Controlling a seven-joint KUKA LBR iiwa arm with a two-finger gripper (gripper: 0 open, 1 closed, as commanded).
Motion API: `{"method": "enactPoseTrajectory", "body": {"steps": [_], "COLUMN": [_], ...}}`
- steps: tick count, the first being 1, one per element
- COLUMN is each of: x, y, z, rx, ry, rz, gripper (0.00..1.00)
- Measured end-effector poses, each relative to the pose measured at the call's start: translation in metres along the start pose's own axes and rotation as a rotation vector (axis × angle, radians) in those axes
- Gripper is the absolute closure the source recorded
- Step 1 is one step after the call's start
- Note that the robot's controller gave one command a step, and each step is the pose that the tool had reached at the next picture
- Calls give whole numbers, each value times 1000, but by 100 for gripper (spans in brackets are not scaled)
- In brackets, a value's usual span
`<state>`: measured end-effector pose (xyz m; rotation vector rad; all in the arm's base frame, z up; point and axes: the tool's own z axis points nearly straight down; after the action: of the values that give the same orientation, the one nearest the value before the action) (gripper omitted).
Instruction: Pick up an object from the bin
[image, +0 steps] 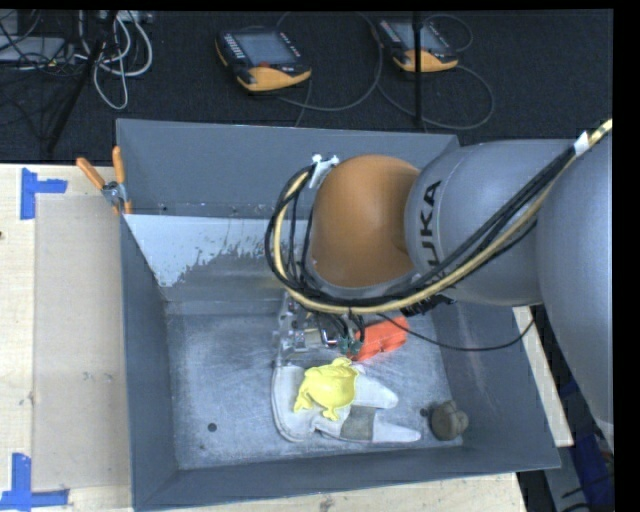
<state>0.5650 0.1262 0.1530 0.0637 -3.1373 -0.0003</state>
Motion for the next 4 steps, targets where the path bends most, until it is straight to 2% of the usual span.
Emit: {"method": "enactPoseTrajectory", "body": {"steps": [1, 2, 3, 4], "x": [2, 21, 31, 31], "y": [-14, -18, -12, -12], "z": [-26, -89, 22, 23], "rx": [0, 1, -1, -1], "ry": [-2, 2, -6, -5], "rz": [45, -207, 179, 180], "gripper": [100, 100, 0, 0]}}
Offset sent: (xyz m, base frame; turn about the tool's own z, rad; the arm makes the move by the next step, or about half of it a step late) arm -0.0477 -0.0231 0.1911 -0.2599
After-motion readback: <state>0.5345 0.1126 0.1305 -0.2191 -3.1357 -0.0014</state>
